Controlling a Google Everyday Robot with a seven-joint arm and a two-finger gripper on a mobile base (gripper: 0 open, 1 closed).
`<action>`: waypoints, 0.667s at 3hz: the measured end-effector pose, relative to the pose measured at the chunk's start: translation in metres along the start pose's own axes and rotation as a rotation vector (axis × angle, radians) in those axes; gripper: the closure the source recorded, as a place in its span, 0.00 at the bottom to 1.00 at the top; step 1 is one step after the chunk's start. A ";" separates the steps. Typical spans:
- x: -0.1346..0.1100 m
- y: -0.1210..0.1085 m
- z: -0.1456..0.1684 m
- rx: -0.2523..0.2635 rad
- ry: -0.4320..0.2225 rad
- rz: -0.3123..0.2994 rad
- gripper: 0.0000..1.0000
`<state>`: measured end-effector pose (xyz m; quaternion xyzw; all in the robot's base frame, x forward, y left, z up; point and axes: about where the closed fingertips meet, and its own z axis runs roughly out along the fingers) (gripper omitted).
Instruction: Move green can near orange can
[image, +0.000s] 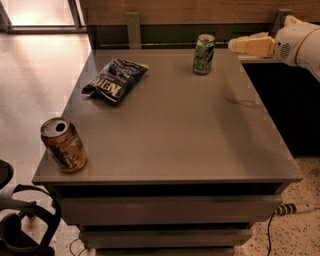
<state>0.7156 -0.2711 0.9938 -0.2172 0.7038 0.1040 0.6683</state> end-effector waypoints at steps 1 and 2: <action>0.000 0.000 0.000 -0.001 0.000 0.000 0.00; -0.001 0.009 0.032 -0.062 0.020 -0.011 0.00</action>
Offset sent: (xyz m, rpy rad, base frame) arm 0.0755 0.0640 -0.0097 -0.0605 0.0740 0.1805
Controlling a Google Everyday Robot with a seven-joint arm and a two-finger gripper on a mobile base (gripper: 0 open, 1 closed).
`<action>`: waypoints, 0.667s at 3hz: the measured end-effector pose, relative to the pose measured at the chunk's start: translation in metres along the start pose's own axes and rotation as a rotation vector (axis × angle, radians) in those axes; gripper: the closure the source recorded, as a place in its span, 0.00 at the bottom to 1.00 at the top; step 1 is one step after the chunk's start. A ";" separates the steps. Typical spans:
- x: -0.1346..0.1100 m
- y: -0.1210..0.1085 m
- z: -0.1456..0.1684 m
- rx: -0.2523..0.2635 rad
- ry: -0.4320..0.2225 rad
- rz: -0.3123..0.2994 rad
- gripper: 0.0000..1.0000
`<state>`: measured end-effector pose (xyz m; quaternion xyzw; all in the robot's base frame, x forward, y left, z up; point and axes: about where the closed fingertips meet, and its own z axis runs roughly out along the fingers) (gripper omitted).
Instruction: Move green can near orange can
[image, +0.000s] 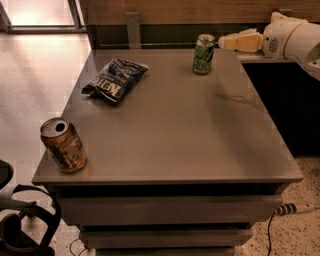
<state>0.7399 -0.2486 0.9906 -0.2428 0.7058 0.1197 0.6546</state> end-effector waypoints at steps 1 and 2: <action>0.005 0.010 0.048 -0.084 0.033 -0.006 0.00; 0.016 0.016 0.077 -0.134 0.063 0.005 0.00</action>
Offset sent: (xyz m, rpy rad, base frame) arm 0.0839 0.0615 -0.0422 -0.0293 0.1279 0.1650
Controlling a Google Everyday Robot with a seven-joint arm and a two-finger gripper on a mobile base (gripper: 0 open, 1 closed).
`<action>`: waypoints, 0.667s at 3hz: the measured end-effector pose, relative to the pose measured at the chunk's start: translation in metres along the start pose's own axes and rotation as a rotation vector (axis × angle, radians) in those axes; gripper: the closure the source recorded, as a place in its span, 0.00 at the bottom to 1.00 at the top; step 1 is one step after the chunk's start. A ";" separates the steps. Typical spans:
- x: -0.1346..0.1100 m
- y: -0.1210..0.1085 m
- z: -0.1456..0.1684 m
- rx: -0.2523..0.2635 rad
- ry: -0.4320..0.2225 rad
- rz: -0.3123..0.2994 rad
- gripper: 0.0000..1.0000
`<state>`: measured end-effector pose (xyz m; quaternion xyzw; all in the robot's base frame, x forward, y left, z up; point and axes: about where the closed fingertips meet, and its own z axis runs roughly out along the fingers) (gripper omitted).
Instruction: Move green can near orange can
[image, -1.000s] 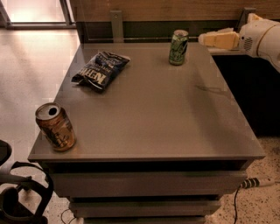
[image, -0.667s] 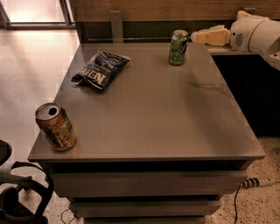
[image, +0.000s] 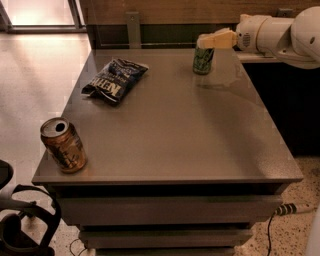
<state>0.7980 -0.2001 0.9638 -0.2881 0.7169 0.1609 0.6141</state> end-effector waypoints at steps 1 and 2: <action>0.020 -0.003 0.015 -0.013 0.012 0.044 0.00; 0.037 -0.007 0.029 -0.024 0.001 0.083 0.00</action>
Offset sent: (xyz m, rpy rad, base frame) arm 0.0371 -0.0019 -0.0621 0.1125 0.0721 0.0037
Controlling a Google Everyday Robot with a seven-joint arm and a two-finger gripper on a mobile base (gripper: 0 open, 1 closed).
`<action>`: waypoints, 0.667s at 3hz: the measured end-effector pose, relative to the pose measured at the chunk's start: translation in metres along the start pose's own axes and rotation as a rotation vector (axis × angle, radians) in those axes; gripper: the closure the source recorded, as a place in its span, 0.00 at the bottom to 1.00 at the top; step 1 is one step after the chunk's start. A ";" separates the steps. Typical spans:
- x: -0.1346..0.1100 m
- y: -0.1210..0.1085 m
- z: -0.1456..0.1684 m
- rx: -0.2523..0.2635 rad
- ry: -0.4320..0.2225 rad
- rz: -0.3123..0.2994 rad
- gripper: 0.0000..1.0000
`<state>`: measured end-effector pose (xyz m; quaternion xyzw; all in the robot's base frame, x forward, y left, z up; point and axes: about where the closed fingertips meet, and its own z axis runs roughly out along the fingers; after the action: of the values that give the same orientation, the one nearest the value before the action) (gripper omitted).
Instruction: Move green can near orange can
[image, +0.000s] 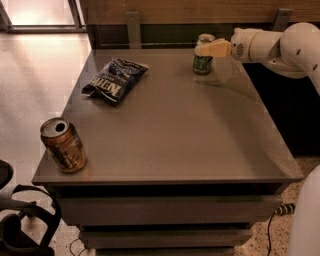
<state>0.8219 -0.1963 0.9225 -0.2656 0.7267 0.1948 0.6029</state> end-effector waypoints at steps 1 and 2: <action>0.011 -0.003 0.020 -0.027 -0.014 0.020 0.00; 0.017 0.000 0.039 -0.068 -0.028 0.029 0.00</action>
Offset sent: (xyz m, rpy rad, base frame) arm 0.0454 0.0262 -0.0316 0.0714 0.0019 0.0995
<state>0.8503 -0.1754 0.8982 -0.2726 0.7147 0.2318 0.6009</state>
